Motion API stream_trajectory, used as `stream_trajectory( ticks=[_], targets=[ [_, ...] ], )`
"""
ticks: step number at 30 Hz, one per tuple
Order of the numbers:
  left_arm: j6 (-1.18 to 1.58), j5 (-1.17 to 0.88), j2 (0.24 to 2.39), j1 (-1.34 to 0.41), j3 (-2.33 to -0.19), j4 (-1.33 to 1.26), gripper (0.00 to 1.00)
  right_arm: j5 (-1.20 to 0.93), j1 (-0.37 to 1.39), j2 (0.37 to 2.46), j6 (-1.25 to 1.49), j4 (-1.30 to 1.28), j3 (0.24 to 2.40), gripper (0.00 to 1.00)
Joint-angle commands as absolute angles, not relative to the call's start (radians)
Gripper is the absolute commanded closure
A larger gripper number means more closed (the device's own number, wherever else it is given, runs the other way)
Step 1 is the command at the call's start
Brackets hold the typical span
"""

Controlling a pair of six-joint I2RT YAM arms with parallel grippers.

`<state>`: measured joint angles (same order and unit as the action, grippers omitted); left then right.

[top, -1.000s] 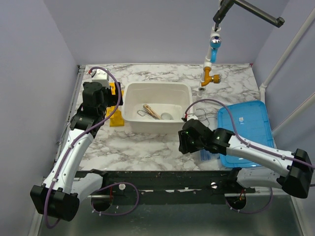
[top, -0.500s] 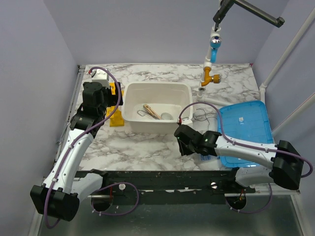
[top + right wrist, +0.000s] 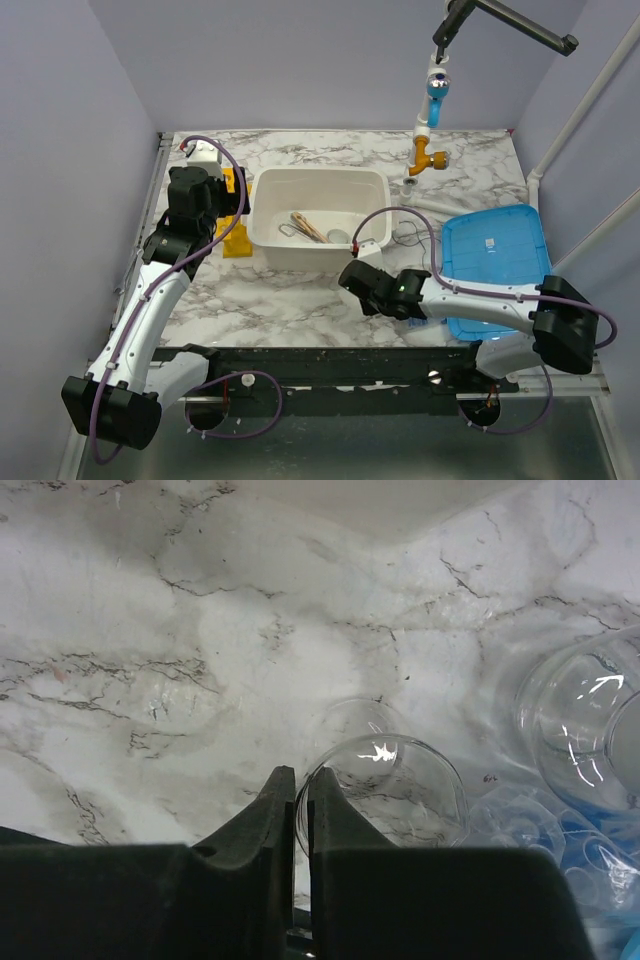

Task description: Organize the chemistry lab equipment

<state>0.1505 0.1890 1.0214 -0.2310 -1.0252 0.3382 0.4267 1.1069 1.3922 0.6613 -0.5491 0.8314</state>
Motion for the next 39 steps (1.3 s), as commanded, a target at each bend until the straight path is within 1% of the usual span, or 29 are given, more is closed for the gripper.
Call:
stream_trajectory(
  ticks=[1, 2, 3, 13, 18, 26, 33, 36, 39],
  targets=[
    [0.161, 0.167, 1.021, -0.227, -1.027, 0.332, 0.01, 0.386, 1.121, 1.44, 0.692, -0.641, 0.847, 0.95],
    [0.161, 0.166, 1.02, -0.229, -1.028, 0.331, 0.01, 0.386, 1.123, 1.439, 0.693, -0.65, 0.859, 0.98],
    [0.163, 0.165, 1.019, -0.228, -1.028, 0.331, 0.01, 0.386, 1.123, 1.438, 0.695, -0.666, 0.873, 0.99],
    [0.167, 0.168, 0.99, -0.227, -1.019, 0.321, 0.01, 0.275, 1.125, 1.37, 0.637, -0.82, 1.092, 0.99],
    [0.169, 0.172, 0.979, -0.227, -1.014, 0.313, 0.01, 0.303, 1.125, 1.358, 0.599, -0.903, 1.253, 0.99],
    [0.164, 0.185, 0.98, -0.227, -1.014, 0.314, 0.01, 0.412, 1.125, 1.434, 0.517, -1.031, 1.554, 0.99],
    [0.156, 0.206, 0.984, -0.227, -1.014, 0.313, 0.01, 0.505, 1.116, 1.541, 0.401, -1.042, 1.788, 0.99],
    [0.158, 0.205, 0.985, -0.227, -1.014, 0.312, 0.01, 0.543, 1.074, 1.572, 0.313, -0.979, 1.805, 0.99],
    [0.16, 0.198, 0.985, -0.227, -1.014, 0.311, 0.01, 0.489, 0.979, 1.607, 0.236, -0.867, 1.774, 0.99]
  ],
)
